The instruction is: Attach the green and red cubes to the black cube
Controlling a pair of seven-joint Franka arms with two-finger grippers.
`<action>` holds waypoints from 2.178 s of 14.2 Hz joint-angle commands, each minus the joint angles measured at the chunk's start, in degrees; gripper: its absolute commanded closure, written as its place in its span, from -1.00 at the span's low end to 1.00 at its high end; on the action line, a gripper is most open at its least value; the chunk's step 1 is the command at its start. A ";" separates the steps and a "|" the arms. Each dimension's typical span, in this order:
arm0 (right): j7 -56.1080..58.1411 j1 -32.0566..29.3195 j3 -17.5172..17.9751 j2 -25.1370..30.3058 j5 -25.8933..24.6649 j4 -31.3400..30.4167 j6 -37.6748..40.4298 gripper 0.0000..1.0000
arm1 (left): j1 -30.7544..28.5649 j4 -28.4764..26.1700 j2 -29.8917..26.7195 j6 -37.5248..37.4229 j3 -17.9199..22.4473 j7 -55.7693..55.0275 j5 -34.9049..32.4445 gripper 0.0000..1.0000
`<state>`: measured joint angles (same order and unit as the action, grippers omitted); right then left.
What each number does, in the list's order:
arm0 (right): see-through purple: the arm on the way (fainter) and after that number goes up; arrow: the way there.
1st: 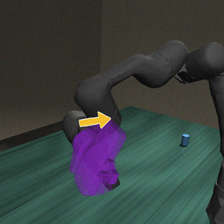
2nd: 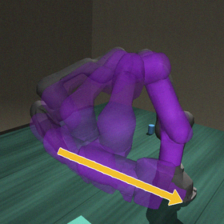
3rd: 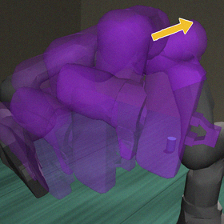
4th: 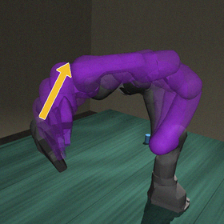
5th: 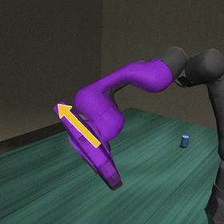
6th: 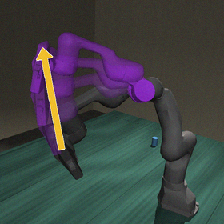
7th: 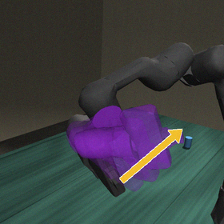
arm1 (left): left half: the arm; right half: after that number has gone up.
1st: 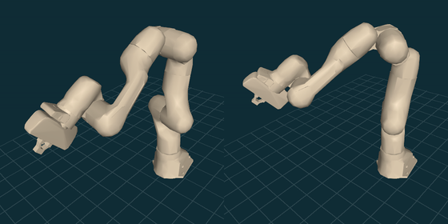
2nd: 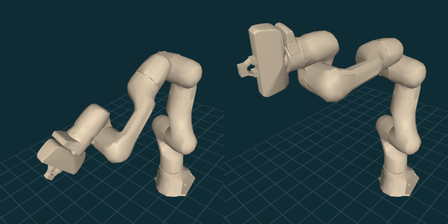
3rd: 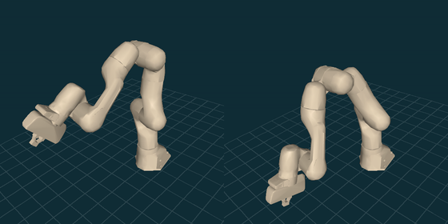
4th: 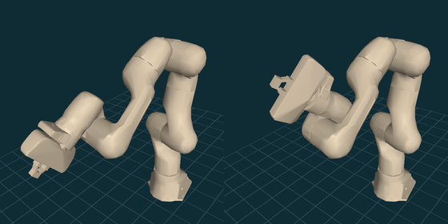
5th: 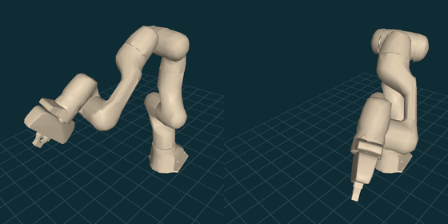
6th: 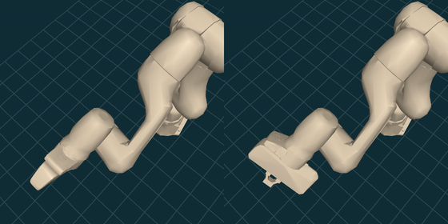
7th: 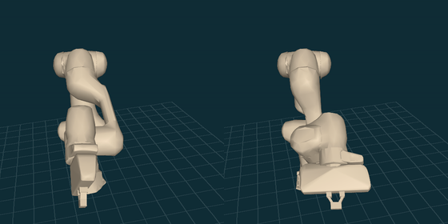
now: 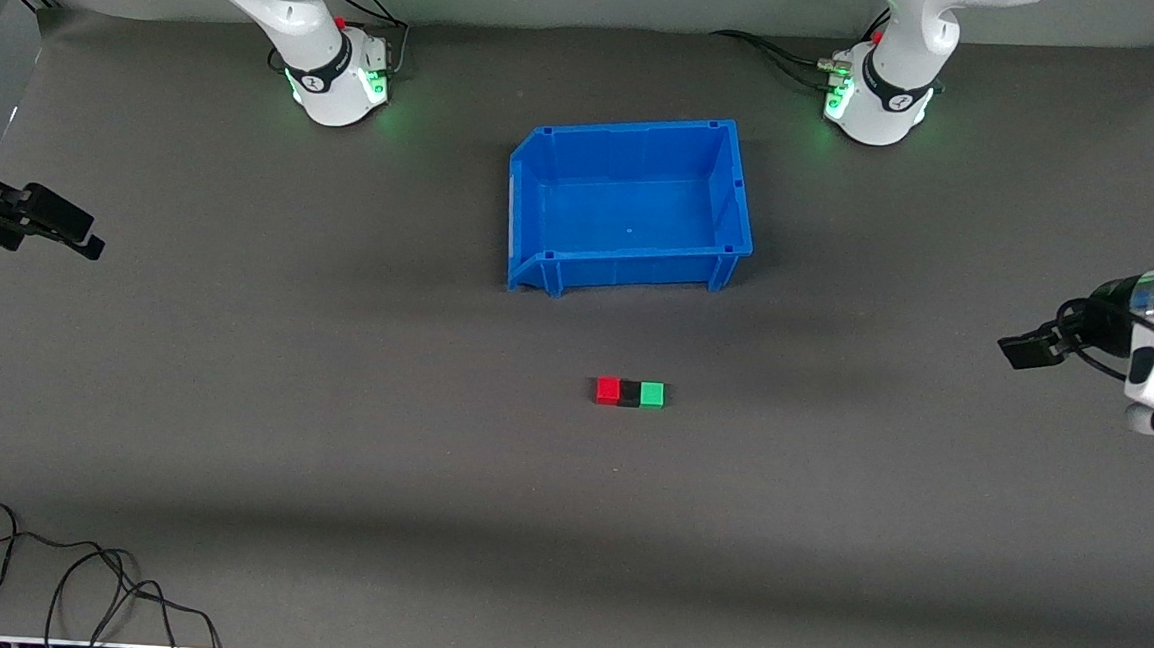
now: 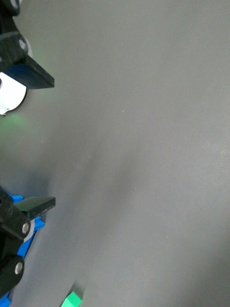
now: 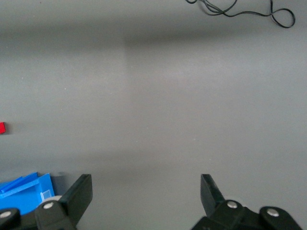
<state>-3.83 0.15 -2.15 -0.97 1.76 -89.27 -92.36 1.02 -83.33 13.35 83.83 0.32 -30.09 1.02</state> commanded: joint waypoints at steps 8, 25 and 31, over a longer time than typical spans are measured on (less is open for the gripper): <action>6.81 1.34 -1.09 0.45 -1.41 -0.64 -2.03 -1.00 | -0.23 -7.73 -11.06 11.18 -0.41 19.73 0.58 -1.00; 6.20 3.46 -3.30 -0.61 -0.79 -0.91 -1.33 -1.00 | -0.50 -3.86 -11.33 5.20 0.03 35.27 -2.42 -1.00; 6.11 3.37 -3.30 -0.61 -0.71 -0.91 -1.33 -1.00 | 0.03 -3.77 -11.24 5.20 -0.41 35.18 -1.72 -1.00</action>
<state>1.81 2.61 -4.70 -1.72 1.68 -90.17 -93.50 0.65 -87.74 2.36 89.88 0.01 4.26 -0.55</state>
